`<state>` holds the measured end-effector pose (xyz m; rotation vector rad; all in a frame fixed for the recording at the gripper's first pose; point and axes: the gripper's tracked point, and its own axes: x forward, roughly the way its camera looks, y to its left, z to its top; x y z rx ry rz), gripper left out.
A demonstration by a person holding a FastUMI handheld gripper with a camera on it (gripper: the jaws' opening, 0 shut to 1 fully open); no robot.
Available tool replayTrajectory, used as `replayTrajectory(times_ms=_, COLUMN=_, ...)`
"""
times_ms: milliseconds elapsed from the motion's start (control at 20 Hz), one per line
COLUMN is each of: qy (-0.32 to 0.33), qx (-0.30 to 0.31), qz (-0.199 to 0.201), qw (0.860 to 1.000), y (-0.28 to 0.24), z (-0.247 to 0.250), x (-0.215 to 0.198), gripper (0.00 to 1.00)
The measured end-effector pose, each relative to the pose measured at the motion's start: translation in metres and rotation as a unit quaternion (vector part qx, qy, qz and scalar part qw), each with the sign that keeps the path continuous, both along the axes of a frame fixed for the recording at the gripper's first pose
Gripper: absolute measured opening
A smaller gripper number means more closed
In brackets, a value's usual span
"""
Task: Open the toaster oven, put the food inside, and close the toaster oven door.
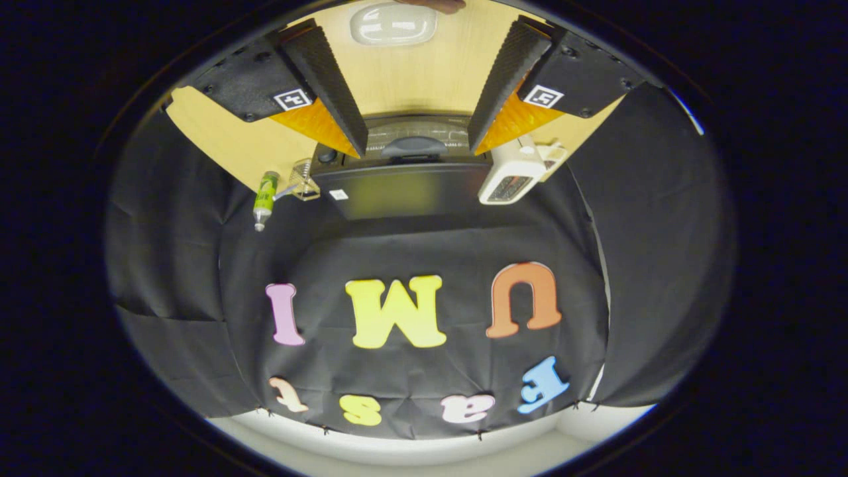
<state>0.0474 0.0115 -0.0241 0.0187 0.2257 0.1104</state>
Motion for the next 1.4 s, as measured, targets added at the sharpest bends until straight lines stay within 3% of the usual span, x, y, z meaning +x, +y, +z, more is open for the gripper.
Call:
replayTrajectory(times_ms=150, qy=-0.047, qx=0.001, qz=-0.027, qw=0.999, y=-0.031, z=0.047, x=-0.030, gripper=1.00)
replayTrajectory(times_ms=350, qy=-0.081, qx=0.019, qz=-0.035, qw=0.996, y=-0.058, z=0.063, x=-0.089, gripper=1.00)
replayTrajectory(times_ms=700, qy=-0.040, qx=0.041, qz=0.037, qw=0.998, y=-0.049, z=0.000, x=-0.144, gripper=1.00)
replayTrajectory(times_ms=900, qy=-0.030, qx=0.019, qz=0.039, qw=0.999, y=-0.042, z=-0.029, x=-0.153, gripper=1.00)
replayTrajectory(times_ms=1400, qy=-0.075, qx=-0.036, qz=0.086, qw=0.993, y=-0.021, z=-0.020, x=-0.192, gripper=1.00)
